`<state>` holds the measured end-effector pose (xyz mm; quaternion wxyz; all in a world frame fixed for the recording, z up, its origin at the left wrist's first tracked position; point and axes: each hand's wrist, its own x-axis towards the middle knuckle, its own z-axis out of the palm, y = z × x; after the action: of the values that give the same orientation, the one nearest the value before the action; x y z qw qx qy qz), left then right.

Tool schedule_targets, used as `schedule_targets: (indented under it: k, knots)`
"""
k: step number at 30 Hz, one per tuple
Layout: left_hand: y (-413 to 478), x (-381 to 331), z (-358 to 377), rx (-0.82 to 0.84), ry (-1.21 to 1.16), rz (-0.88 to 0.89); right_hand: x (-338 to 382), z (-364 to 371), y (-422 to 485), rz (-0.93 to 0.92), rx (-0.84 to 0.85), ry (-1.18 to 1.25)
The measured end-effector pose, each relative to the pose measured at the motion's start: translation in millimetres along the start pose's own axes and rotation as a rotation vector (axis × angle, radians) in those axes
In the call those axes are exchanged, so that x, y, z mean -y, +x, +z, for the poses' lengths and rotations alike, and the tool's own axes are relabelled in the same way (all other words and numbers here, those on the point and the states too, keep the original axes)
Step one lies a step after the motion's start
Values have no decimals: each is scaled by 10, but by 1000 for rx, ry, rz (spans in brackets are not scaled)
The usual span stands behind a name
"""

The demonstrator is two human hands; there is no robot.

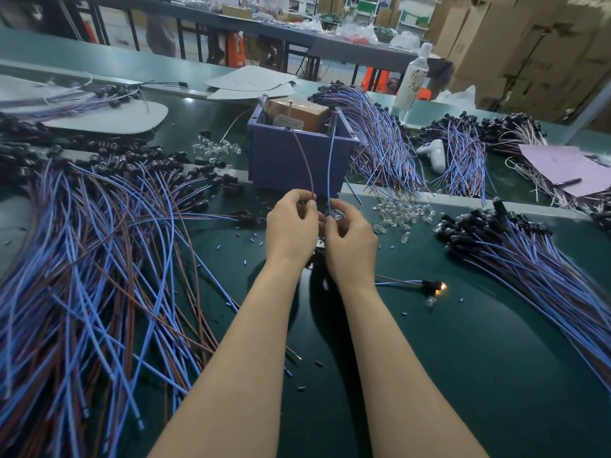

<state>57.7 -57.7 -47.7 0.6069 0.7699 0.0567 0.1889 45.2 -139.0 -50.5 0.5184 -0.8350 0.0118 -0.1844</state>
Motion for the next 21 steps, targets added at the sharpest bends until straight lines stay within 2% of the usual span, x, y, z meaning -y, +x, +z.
schedule_targets:
  k: [21]
  knots:
    - [-36, -54, -23, 8, 33, -31, -20, 4, -10, 7, -5, -1]
